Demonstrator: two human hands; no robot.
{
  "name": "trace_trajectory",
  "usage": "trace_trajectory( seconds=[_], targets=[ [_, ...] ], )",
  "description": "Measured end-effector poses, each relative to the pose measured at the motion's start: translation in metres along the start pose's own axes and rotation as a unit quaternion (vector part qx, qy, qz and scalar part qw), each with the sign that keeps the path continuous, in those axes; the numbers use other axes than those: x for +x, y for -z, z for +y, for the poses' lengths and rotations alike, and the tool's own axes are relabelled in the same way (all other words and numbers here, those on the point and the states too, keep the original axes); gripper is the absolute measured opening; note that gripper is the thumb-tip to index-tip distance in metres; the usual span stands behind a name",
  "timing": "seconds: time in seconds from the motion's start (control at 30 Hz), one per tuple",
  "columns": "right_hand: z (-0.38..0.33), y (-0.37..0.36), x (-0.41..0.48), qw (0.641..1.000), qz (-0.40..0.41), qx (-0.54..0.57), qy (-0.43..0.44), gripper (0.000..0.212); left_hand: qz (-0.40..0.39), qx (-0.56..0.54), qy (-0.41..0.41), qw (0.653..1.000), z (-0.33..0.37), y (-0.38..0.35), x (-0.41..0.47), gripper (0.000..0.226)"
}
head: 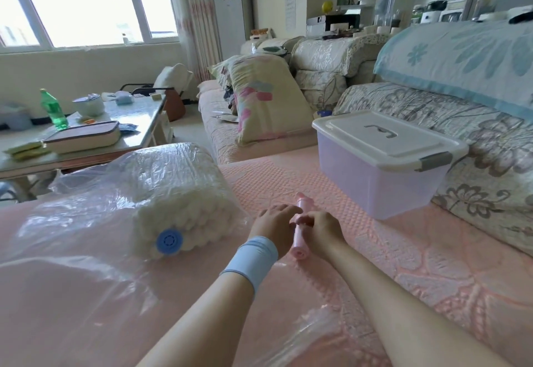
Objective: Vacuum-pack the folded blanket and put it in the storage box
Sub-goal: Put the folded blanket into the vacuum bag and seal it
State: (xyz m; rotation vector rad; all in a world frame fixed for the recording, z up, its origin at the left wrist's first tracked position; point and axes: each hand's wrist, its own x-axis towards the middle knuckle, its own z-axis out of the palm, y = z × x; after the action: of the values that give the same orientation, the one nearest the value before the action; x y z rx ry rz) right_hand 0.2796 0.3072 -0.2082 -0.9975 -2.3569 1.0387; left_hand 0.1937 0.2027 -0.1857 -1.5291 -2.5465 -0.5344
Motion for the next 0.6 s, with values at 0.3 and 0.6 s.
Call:
trace_trajectory(
  seconds=[0.3, 0.6],
  targets=[
    [-0.064, -0.033, -0.042, 0.991, -0.031, 0.03, 0.126, 0.017, 0.047, 0.105, 0.151, 0.982, -0.084, 0.025, -0.115, 0.077],
    [-0.101, -0.087, -0.105, 0.931, -0.266, -0.174, 0.182, 0.013, -0.19, 0.14, 0.187, 0.954, -0.148, 0.034, -0.218, 0.105]
  ],
)
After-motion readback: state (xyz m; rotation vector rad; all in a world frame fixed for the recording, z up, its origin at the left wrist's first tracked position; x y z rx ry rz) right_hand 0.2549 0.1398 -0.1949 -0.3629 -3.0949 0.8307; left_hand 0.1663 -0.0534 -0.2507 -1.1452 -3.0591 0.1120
